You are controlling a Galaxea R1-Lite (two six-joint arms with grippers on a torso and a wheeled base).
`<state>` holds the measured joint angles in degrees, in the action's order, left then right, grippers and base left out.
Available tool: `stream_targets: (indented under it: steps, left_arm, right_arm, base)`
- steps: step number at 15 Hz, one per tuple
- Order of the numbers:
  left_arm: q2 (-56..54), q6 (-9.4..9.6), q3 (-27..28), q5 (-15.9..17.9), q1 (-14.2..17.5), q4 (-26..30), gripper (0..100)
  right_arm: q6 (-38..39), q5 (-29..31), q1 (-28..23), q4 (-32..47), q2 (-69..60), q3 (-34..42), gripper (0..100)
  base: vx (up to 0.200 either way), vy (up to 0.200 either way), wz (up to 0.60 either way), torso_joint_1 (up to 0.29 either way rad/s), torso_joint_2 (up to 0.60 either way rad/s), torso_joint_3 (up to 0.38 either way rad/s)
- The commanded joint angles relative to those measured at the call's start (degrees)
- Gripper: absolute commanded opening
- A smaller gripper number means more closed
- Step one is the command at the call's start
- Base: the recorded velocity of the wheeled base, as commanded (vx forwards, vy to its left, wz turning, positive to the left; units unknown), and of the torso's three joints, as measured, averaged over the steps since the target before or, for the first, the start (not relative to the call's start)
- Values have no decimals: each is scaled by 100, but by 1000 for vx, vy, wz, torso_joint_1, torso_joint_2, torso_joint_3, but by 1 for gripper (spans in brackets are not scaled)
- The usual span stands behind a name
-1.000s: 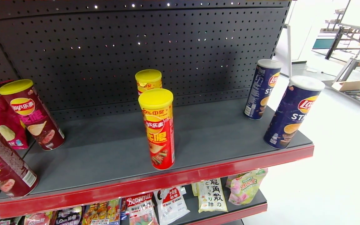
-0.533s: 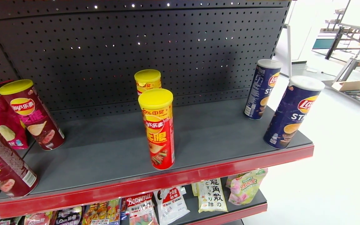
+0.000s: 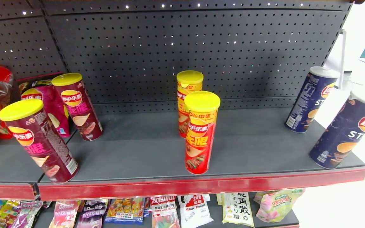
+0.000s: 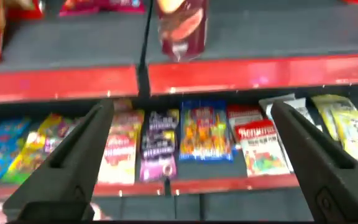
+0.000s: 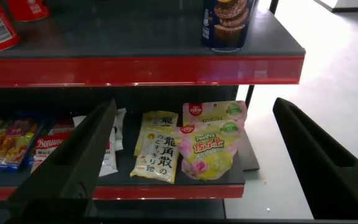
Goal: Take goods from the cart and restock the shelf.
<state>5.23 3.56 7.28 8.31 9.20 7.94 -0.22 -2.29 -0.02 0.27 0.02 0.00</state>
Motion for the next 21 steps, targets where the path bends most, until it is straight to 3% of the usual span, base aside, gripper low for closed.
stream_targets:
  steps: [1,4,5,6,7,8,9,10,11,13,15,17,18,21]
  left_arm:
    - [31,4,-482,4,2,-548,100]
    - [31,-31,-596,91,2,-715,100]
    - [31,-48,-657,329,2,-873,100]
    - [31,-40,-728,856,2,-1119,100]
    - [31,-66,-728,1032,2,-1101,100]
    - [48,-224,-719,1006,2,-1048,100]
    - [127,-400,-710,786,20,-1048,100]
    - [189,-400,-710,425,38,-1048,100]
    - [40,-391,-728,-295,46,-1066,100]
    - [22,-382,-728,-787,46,-846,100]
    - [22,-356,-728,-568,-68,-767,100]
    - [-145,-338,-719,-541,-876,-767,100]
    - [-233,-347,-728,-541,-1061,-767,100]
    - [-523,-356,-728,-559,-929,-767,100]
  right_arm:
    - [-13,1,2,0,-2,0,100]
    - [4,1,2,0,-2,0,100]
    - [4,1,2,0,-2,0,100]
    - [-4,1,2,0,-2,0,100]
    - [-4,1,2,0,-2,0,100]
    - [-4,-8,2,0,-2,0,100]
    - [-4,1,2,0,-2,0,100]
    - [-4,1,2,0,-2,0,100]
    - [-4,-8,2,0,-2,0,100]
    - [-4,1,2,0,-2,0,100]
    - [-4,-8,2,0,-2,0,100]
    - [-22,-8,2,0,-2,0,100]
    - [-31,-8,2,0,-2,0,100]
    - [-4,-17,2,-9,-2,0,100]
  base:
    - [0,0,0,0,0,0]
    - [0,0,0,0,0,0]
    - [0,0,0,0,0,0]
    - [0,0,0,0,0,0]
    - [0,0,0,0,0,0]
    - [0,0,0,0,0,0]
    - [0,0,0,0,0,0]
    - [0,0,0,0,0,0]
    - [0,0,0,0,0,0]
    - [0,0,0,0,0,0]
    - [0,0,0,0,0,0]
    - [0,0,0,0,0,0]
    - [0,0,0,0,0,0]
    - [0,0,0,0,0,0]
